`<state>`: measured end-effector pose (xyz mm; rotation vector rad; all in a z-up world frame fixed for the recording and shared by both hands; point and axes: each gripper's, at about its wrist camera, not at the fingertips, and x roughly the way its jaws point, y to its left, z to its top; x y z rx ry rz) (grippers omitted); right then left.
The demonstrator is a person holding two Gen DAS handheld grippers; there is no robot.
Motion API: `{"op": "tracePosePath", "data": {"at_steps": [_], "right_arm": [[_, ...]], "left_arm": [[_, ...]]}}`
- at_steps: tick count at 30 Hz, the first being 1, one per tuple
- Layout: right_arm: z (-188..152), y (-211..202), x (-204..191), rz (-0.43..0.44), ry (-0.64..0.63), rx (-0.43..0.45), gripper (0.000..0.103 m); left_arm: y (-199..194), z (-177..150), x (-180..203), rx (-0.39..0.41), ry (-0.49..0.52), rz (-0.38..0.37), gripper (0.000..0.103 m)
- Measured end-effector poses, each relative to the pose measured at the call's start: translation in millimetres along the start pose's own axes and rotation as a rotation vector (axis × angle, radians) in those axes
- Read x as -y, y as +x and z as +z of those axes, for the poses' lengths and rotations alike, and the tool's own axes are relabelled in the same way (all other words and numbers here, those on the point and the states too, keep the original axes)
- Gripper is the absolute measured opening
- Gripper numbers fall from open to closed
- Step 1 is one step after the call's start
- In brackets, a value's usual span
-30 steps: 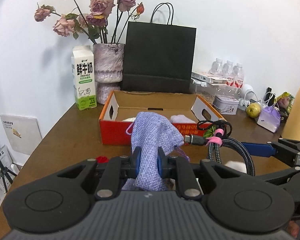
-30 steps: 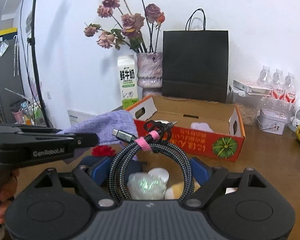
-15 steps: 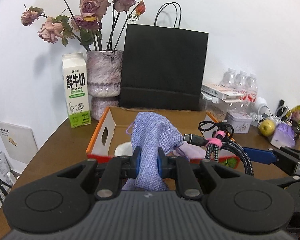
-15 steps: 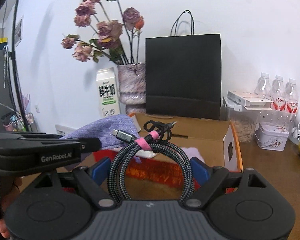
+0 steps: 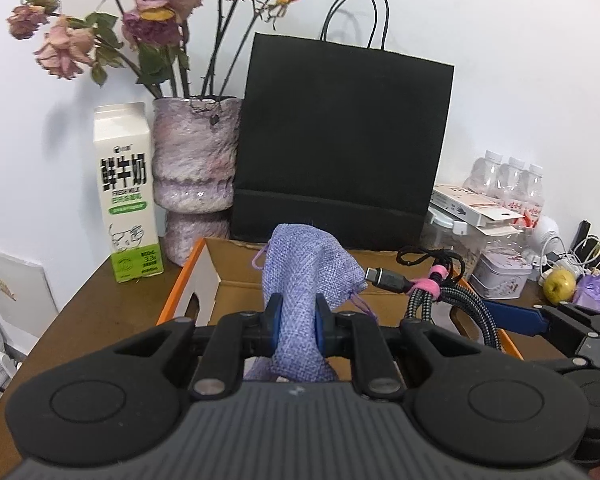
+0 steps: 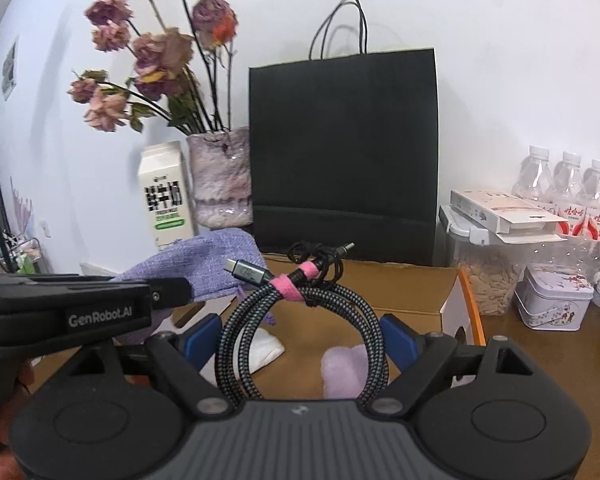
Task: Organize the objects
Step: 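Carry the pouch and cable toward the cardboard box with both grippers, then lower pouch and cable into the box and open both grippers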
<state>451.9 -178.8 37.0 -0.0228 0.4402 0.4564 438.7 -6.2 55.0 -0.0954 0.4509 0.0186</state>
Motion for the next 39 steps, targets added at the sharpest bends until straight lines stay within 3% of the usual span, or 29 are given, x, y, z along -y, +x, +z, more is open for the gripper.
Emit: {"op": "tracePosePath", "data": {"at_steps": [18, 19, 20, 21, 22, 23, 25, 39], "right_arm": [[3.4, 65.8, 22.1, -0.056, 0.018, -0.075, 0.085], [2.8, 67.1, 22.3, -0.061, 0.02, -0.077, 0.085], [2.3, 68.1, 23.1, -0.065, 0.024, -0.08, 0.086], [1.9, 69.2, 24.2, -0.068, 0.029, -0.085, 0.09], [1.5, 70.2, 25.5, -0.068, 0.035, -0.09, 0.094], [0.9, 70.7, 26.5, -0.071, 0.04, -0.096, 0.103], [0.2, 71.8, 27.1, -0.081, 0.038, -0.103, 0.103], [-0.9, 70.8, 24.2, -0.08, 0.022, -0.112, 0.103]], "left_arm": [[68.6, 10.1, -6.9, -0.053, 0.013, 0.031, 0.018], [70.0, 9.3, -7.3, -0.057, 0.012, 0.037, 0.029], [70.7, 8.5, -7.7, -0.055, 0.009, 0.045, 0.052], [70.7, 8.1, -7.5, -0.047, 0.011, 0.055, 0.062], [69.5, 7.5, -7.0, -0.031, 0.018, 0.073, 0.079], [68.2, 7.5, -6.5, -0.019, 0.025, 0.09, 0.09], [66.1, 8.3, -6.2, -0.004, 0.028, 0.111, 0.102], [62.3, 10.7, -6.4, 0.0, 0.024, 0.103, 0.103]]}}
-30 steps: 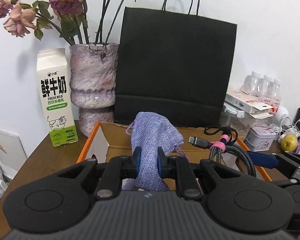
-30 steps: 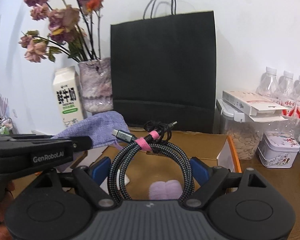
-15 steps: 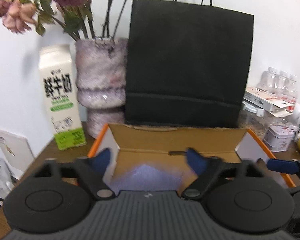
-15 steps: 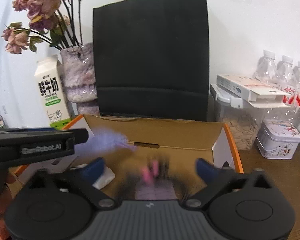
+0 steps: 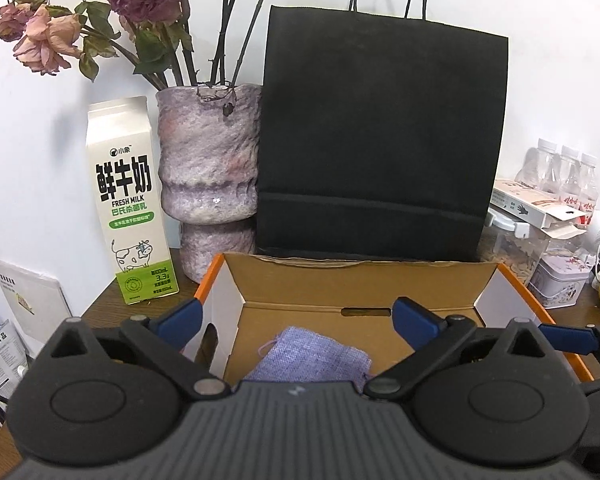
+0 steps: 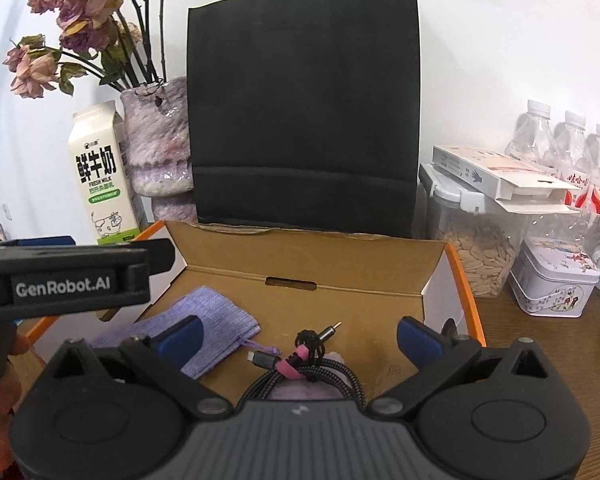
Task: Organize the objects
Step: 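Lower pouch and cable into the box and open both grippers, then withdraw both tools from the box back over the table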
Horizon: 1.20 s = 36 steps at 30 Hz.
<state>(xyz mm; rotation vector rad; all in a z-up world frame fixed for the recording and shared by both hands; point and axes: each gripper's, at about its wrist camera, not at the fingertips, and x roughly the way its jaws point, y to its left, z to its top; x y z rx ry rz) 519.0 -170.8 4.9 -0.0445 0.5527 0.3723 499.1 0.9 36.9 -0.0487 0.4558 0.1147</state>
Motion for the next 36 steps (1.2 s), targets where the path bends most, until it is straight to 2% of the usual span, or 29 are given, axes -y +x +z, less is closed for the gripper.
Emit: {"op": "tracePosePath", "data": {"at_steps": [6, 11, 26, 36], "right_arm": [[1.1, -7.4, -1.0, 0.004, -0.005, 0.014, 0.103], [3.4, -20.7, -4.5, 0.012, -0.021, 0.041, 0.103], [-8.4, -92.2, -24.5, 0.018, -0.095, 0.14, 0.103], [-32.5, -133.4, -36.3, 0.011, -0.107, 0.147, 0.103]], "left_arm": [[-6.6, 0.4, -2.3, -0.006, -0.005, -0.005, 0.103], [-22.9, 2.2, -7.5, 0.019, -0.013, -0.015, 0.103], [-105.1, -2.8, -16.3, 0.11, -0.02, -0.098, 0.103], [-153.0, -24.7, -25.5, 0.11, -0.017, -0.115, 0.103]]}}
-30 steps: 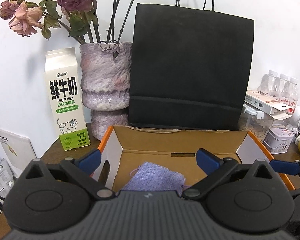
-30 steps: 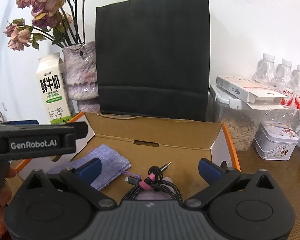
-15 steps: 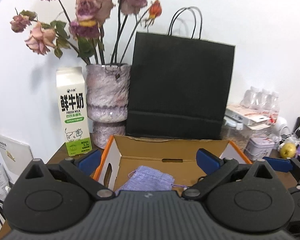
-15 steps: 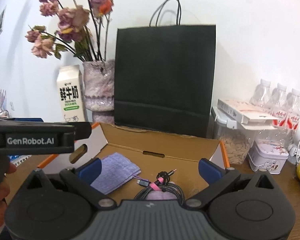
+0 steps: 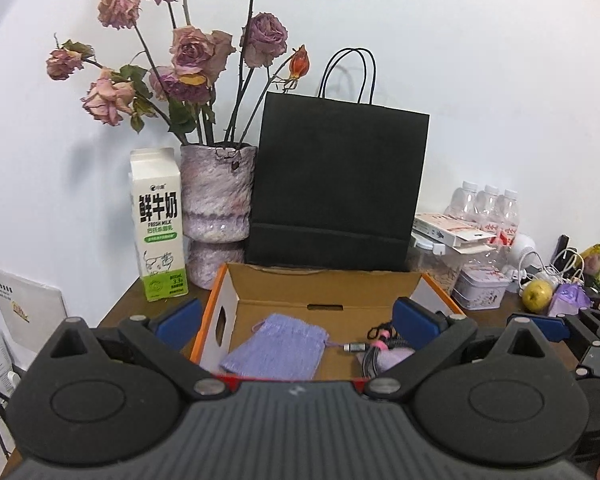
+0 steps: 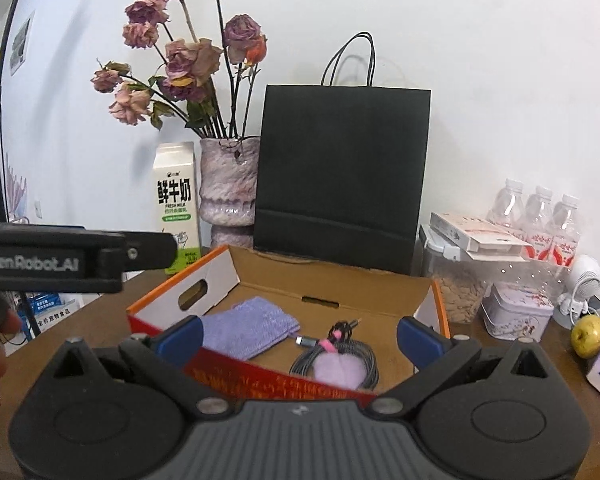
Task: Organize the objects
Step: 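Withdraw both tools from the box back over the table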
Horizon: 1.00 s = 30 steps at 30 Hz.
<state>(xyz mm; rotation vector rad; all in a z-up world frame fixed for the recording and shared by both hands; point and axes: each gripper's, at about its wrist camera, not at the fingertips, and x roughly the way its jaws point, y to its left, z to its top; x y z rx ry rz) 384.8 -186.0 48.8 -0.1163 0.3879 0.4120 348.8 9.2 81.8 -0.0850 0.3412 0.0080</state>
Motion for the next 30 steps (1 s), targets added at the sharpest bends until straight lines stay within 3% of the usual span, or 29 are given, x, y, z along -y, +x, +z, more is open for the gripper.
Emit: {"op": "tracePosePath", "data": {"at_steps": [30], "right_arm": [[-57.7, -115.3, -24.8, -0.01, 0.034, -0.04, 0.103]], "left_arm": [[-118.7, -56.9, -8.8, -0.064, 0.019, 0.021, 0.103]]}}
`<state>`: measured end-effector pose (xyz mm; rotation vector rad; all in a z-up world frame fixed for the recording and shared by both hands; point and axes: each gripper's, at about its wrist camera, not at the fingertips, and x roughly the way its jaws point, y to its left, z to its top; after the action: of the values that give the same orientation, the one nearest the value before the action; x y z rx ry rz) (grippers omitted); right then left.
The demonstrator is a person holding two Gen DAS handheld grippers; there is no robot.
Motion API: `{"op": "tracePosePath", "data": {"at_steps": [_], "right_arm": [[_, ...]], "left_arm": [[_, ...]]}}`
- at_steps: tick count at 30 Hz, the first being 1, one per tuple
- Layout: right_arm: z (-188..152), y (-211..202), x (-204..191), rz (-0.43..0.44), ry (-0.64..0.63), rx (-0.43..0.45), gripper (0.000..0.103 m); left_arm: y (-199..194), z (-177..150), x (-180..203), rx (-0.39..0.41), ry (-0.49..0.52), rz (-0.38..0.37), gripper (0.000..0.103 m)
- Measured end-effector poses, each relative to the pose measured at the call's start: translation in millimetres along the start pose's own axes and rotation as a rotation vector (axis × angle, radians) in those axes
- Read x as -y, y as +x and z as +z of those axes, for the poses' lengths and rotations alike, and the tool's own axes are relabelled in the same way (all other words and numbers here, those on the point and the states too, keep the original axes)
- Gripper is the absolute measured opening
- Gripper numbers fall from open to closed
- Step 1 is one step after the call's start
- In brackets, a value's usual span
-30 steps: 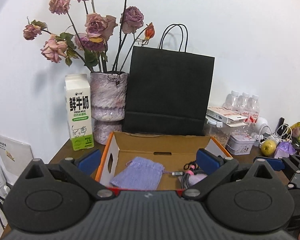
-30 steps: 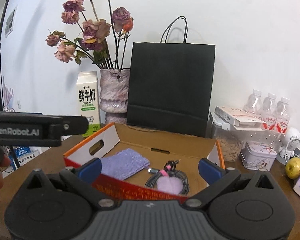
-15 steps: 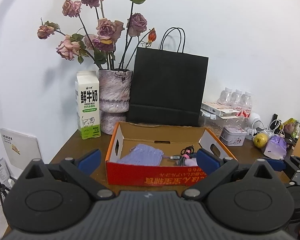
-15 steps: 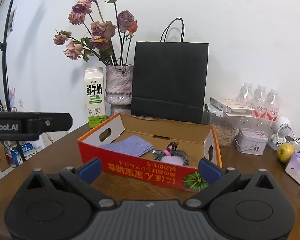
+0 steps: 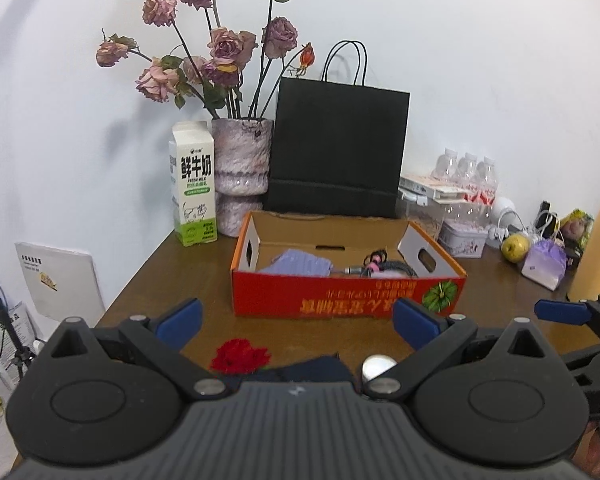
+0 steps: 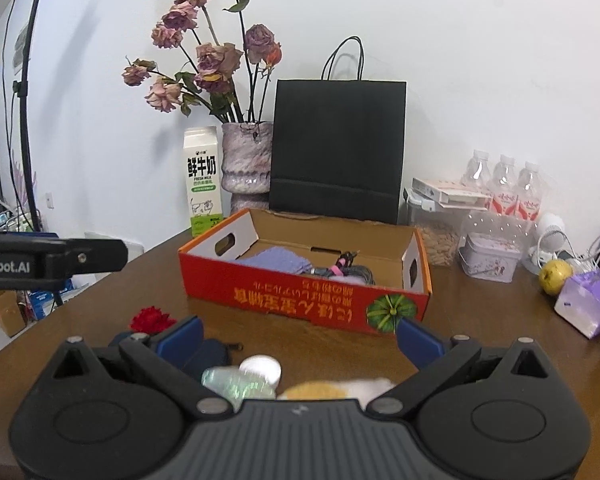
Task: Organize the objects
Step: 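Withdraw both tools from the box back over the table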
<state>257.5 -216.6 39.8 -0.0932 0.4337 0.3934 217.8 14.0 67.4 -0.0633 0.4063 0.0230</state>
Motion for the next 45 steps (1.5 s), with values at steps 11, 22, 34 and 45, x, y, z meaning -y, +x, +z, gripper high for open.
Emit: {"op": "tracePosePath", "data": {"at_steps": [11, 22, 34, 45], "right_arm": [[-44.0, -50.9, -4.9, 0.0, 0.012, -0.036, 0.103], [-86.7, -102.3, -21.2, 0.001, 0.007, -0.066, 0.103], [-126.7, -134.8, -37.3, -0.016, 0.011, -0.118, 0.103], [-147.1, -136.1, -36.5, -0.021, 0.028, -0.157, 0.103]], "left_arm": [[-51.0, -41.6, -3.6, -0.044, 0.006, 0.018, 0.103], [-99.5, -89.5, -3.0, -0.092, 0.021, 0.027, 0.103], [-119.9, -138.8, -7.5, -0.19, 0.008, 0.018, 0.103], [-107.5, -154.2, 6.4, -0.208, 0.028, 0.064, 0.103]]}}
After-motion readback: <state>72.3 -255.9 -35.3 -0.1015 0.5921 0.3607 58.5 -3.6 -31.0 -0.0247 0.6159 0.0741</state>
